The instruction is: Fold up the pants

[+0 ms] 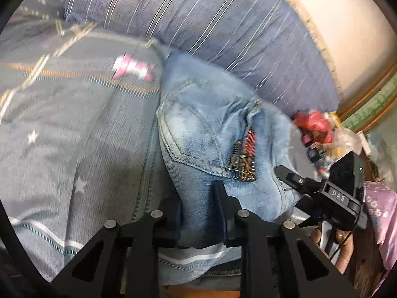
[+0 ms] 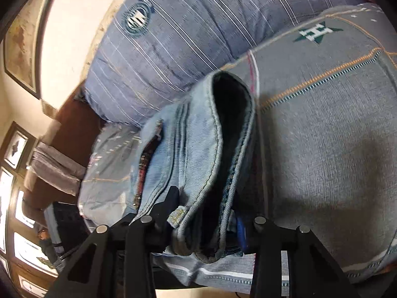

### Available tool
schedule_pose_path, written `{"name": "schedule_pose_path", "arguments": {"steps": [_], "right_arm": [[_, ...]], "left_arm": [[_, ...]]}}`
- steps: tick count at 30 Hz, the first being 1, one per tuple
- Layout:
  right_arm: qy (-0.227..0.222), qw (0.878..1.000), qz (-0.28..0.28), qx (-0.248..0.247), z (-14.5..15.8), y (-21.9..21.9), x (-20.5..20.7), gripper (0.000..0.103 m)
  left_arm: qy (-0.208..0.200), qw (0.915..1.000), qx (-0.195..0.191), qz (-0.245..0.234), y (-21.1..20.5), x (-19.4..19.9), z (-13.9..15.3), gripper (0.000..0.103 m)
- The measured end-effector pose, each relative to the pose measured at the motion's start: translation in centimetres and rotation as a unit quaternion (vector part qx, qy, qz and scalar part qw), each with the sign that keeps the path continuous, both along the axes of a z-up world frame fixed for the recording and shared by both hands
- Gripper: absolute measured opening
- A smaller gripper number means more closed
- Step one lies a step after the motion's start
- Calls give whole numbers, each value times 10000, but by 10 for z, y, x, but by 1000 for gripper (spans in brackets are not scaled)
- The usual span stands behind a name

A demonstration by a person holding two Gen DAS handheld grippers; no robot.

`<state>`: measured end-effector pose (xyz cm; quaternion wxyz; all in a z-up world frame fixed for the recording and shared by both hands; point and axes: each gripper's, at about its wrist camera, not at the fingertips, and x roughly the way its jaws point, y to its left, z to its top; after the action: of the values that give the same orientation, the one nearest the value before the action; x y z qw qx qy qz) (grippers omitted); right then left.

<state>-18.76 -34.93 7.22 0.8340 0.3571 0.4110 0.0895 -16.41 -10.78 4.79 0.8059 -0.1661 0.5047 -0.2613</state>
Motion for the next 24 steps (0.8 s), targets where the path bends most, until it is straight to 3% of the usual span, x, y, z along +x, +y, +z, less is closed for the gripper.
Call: {"name": "schedule_pose_path", "arguments": {"steps": [2,5,8,13,18,24], "right_arm": [[277,9996,-77,-54,-10,1,4,51],[334,9991,-246,48,-17,-2,3,64],[386,9984,-357,217,-23,-4,-1,65],[280,9980,-521,225,-17,-2,-13,69],[510,9974,-497,82,-13,-3,-12,70],[821,9955,-470,113,-10,-3,-9,70]], "left_arm": [[109,9999,-46,76,2,2,-6,34],[97,9999,-104,55,10,3,-2,44],[-64,9996,-124,253,21,4,9,59],[-139,9997,130,139,5,30,25,61],[16,9991,411,-142,-23,59,19,65],[113,9997,212,-77,-22,63,9,65]]}}
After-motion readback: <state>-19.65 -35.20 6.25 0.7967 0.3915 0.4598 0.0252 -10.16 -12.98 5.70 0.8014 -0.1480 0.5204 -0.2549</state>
